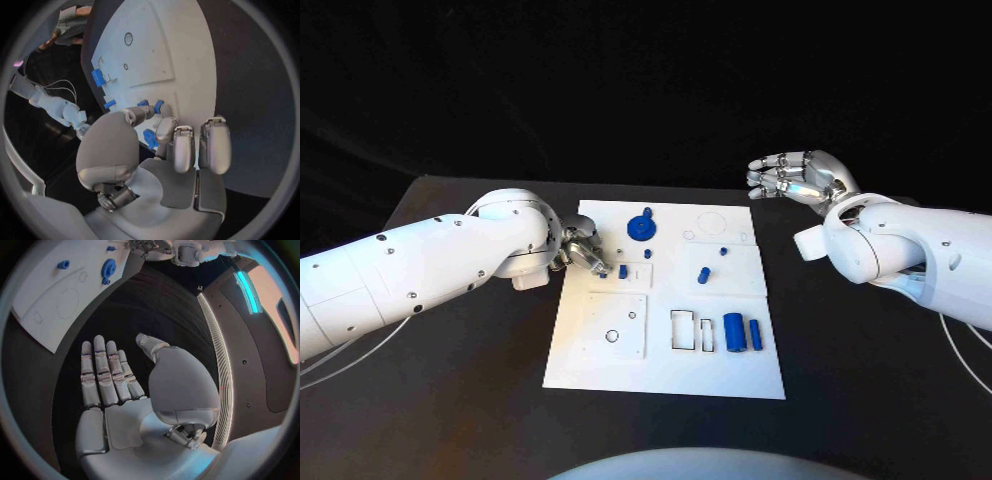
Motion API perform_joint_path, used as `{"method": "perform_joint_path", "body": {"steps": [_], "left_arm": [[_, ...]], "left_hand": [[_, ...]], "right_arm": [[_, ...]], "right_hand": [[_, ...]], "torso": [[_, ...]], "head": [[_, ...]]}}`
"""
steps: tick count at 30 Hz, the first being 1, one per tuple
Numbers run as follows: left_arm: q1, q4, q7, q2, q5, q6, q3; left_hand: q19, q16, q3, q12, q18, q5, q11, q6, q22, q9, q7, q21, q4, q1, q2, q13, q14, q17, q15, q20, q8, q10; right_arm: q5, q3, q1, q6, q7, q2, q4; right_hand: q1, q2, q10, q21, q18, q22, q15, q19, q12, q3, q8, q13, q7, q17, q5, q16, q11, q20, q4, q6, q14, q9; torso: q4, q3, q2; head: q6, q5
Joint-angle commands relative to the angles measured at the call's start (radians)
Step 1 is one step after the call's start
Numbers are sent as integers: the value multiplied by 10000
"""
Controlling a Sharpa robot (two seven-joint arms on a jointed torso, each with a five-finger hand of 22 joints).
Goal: Assemble the parts on the task board
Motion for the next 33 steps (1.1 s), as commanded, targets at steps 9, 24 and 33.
{"method": "perform_joint_path", "body": {"steps": [9,24,33], "left_arm": [[-73,-1,-84,-22,-8,351,-55],[-73,-4,-137,-81,-68,414,-52],[-72,-7,-145,-139,-68,342,-46]], "left_hand": [[273,33,-295,59,-176,-46,-58,106,116,-26,-53,19,239,-231,42,43,1039,2635,-83,-89,-81,40],[308,33,-1534,110,-189,-153,-63,266,189,-9,-59,40,1076,-629,-28,185,1039,2635,-92,-110,-81,96],[305,33,-1687,96,-188,-153,-60,268,182,-6,-57,33,1124,-671,-11,159,1039,2635,-91,-114,-82,81]], "right_arm": [[-30,0,-5,141,53,-6,-3],[-28,-1,-13,133,50,-11,-9],[-27,-1,-17,121,46,-15,-10]], "right_hand": [[-74,103,-73,-57,138,-95,43,21,30,-101,-59,-85,625,-48,47,-109,7,51,-13,-65,7,-26],[-74,103,-73,-57,138,-95,43,21,30,-101,-59,-85,625,-48,47,-109,7,51,-13,-65,7,-26],[-93,114,-76,-62,138,-116,46,24,37,-121,-63,-103,628,-58,40,-122,9,53,-2,-67,9,-29]], "torso": [[10,-7,-4],[3,-3,-1],[1,0,0]], "head": [[-3,-10],[-11,-13],[-6,-16]]}}
